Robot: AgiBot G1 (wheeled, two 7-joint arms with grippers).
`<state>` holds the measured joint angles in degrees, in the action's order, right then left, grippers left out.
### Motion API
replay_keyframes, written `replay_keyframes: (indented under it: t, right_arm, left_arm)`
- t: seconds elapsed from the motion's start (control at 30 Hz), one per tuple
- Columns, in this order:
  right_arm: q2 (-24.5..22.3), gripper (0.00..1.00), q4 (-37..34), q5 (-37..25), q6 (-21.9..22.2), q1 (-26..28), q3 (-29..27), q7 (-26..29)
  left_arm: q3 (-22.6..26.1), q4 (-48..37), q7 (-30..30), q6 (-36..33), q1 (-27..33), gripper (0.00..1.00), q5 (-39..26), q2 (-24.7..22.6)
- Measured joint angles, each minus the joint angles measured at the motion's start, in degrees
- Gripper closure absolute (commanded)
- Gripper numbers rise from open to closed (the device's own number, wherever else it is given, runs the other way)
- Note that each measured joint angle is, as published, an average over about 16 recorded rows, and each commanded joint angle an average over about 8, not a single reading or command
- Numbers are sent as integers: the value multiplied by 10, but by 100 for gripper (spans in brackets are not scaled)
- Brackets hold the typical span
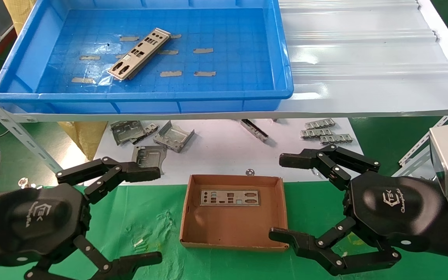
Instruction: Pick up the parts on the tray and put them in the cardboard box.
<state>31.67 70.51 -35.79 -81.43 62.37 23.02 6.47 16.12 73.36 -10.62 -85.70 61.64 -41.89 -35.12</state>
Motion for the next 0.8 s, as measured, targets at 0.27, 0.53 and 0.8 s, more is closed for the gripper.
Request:
replay_keyframes:
  t: [0.27, 0.53, 0.8]
  right_arm:
    - [0, 0, 0, 0, 0, 0, 0, 0]
    - [0, 0, 0, 0, 0, 0, 0, 0]
    - [0, 0, 0, 0, 0, 0, 0, 0]
  left_arm:
    - [0, 0, 0, 0, 0, 0, 0, 0]
    - [0, 0, 0, 0, 0, 0, 0, 0]
    - [0, 0, 0, 0, 0, 0, 0, 0]
